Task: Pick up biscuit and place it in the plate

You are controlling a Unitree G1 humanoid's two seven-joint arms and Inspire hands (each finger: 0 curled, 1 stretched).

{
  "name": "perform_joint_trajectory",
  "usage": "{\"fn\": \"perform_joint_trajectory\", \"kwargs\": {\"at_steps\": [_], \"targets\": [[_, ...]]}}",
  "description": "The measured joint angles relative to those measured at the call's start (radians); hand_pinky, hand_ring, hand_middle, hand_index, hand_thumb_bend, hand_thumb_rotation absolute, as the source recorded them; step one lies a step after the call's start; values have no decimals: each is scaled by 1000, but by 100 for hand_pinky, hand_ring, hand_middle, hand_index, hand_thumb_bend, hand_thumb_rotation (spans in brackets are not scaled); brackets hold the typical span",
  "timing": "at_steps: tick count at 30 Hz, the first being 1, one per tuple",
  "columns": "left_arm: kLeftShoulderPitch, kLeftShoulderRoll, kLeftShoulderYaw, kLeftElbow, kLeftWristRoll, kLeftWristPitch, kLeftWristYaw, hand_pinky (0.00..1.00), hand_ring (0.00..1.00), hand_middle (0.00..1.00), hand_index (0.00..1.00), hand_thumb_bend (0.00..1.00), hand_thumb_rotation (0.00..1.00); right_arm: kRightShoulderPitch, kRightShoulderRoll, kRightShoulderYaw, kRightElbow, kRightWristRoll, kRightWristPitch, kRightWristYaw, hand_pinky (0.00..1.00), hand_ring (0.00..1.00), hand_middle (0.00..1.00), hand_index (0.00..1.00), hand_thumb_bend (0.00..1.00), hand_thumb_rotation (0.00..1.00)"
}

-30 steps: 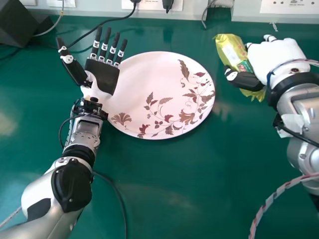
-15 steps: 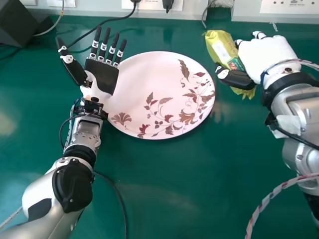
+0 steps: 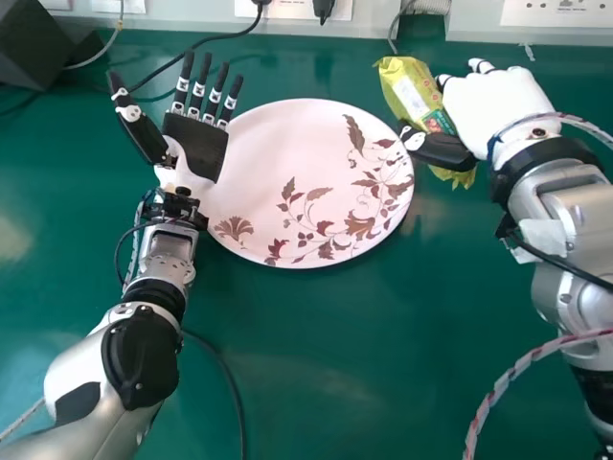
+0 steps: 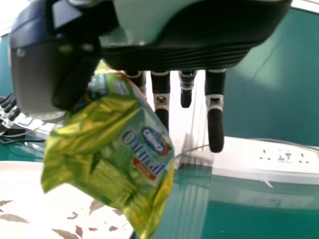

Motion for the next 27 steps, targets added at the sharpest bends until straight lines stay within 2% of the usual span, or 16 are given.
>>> {"fn": "perform_joint_trajectory", "kwargs": {"at_steps": [17, 27], "targets": [[0, -1, 0, 0, 0, -1, -2, 80, 79, 93, 100, 100, 57, -41, 40, 44, 69, 14, -36, -54, 37, 50, 52, 48, 47, 0], [0, -3, -1, -1, 0, -4, -2, 80, 81, 92, 100, 100, 57, -57, 54, 77, 125, 46, -74, -128, 36, 50, 53, 48, 47, 0]]}}
